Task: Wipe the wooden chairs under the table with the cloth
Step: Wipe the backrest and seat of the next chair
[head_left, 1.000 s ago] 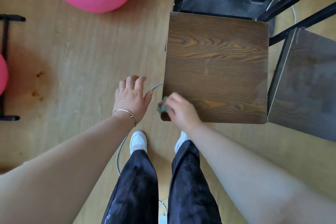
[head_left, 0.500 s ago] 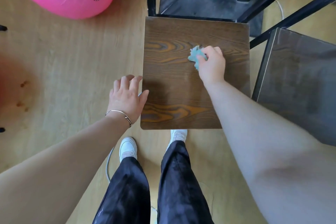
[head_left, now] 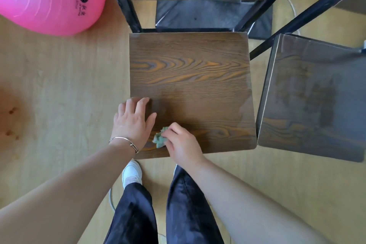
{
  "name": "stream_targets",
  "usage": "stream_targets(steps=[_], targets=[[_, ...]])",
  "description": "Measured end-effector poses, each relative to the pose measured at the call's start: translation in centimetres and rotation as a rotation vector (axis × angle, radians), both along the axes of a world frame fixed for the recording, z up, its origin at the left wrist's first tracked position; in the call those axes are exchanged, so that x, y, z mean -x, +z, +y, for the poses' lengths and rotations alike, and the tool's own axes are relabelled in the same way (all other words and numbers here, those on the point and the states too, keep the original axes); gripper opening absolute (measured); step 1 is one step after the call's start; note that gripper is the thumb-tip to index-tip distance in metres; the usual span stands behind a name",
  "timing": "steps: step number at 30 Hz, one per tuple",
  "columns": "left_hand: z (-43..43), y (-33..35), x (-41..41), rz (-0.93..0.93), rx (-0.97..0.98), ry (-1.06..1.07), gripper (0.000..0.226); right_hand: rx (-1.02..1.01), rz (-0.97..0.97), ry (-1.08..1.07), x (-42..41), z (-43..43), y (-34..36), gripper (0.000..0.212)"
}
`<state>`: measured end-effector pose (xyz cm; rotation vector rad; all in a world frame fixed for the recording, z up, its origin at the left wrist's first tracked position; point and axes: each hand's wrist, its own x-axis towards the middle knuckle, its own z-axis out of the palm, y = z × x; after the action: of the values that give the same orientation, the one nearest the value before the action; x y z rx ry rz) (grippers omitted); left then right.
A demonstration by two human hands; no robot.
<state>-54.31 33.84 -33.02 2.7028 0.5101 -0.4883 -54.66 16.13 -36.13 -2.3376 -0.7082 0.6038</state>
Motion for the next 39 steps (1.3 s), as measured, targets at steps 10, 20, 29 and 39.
stream_targets(steps=[10, 20, 29, 39], targets=[[-6.8, 0.1, -7.8, -0.066, 0.033, -0.102, 0.052, 0.130, -0.189, -0.520, -18.0, -12.7, 1.2, 0.015], [-8.6, -0.2, -10.5, -0.092, 0.028, -0.175, 0.052, 0.043, -0.042, -0.353, -5.3, -8.1, 0.3, 0.016], [-3.1, -0.8, -5.1, -0.052, -0.034, -0.124, 0.051, 0.004, 0.117, -0.136, -0.8, -4.2, 0.8, 0.016], [1.7, -1.1, -0.9, -0.079, -0.011, 0.033, 0.050, 0.104, -0.133, -0.545, -14.5, -1.3, -0.1, 0.011]])
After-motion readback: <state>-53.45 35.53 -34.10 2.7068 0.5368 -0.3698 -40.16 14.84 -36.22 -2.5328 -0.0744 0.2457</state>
